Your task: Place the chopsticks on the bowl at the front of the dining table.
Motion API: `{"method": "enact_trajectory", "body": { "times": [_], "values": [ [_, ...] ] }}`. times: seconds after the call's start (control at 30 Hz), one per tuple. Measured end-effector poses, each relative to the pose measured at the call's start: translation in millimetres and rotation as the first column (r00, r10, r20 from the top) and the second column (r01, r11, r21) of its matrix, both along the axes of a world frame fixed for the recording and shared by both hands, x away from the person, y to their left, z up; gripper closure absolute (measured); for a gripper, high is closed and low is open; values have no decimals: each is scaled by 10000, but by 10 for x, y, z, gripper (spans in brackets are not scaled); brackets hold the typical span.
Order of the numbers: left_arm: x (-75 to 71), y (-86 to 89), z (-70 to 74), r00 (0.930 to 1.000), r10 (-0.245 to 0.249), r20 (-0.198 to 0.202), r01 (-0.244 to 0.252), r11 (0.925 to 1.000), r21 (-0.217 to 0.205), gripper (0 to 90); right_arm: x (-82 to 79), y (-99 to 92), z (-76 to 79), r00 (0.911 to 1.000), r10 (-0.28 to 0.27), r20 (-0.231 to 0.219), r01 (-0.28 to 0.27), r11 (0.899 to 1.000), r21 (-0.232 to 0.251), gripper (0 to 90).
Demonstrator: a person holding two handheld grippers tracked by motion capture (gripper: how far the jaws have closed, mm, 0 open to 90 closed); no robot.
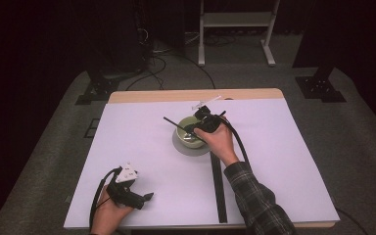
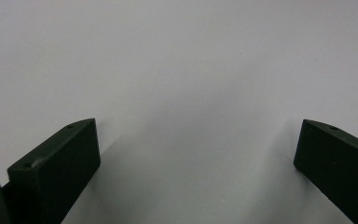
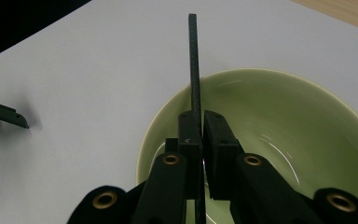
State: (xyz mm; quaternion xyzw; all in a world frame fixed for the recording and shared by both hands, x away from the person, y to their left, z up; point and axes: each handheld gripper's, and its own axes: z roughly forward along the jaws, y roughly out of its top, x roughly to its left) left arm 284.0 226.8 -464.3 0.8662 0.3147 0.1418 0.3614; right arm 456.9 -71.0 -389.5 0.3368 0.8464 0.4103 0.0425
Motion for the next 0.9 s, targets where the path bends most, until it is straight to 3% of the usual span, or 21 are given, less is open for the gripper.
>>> {"method": "enact_trajectory", "body": {
  "times": [0.2, 0.33, 0.5, 0.9],
  "values": [
    [0, 0, 0, 10000, 0, 1, 0, 10000, 0, 0, 1, -1, 0, 10000, -20, -33, 20, 10000, 66, 846],
    [-1, 0, 0, 10000, 2, -11, -2, 10000, -8, 0, -12, -13, 26, 10000, -51, -7, 51, 9999, 143, 789],
    [-1, -1, 0, 10000, 1, -4, -1, 10000, -5, 0, -48, -52, 74, 9998, -76, 195, 76, 10000, -15, 778],
    [-1, 0, 0, 10000, -9, 4, 9, 10000, 15, 0, -197, -326, 210, 9978, -259, 615, 263, 9996, -44, 735]
  ]
}}
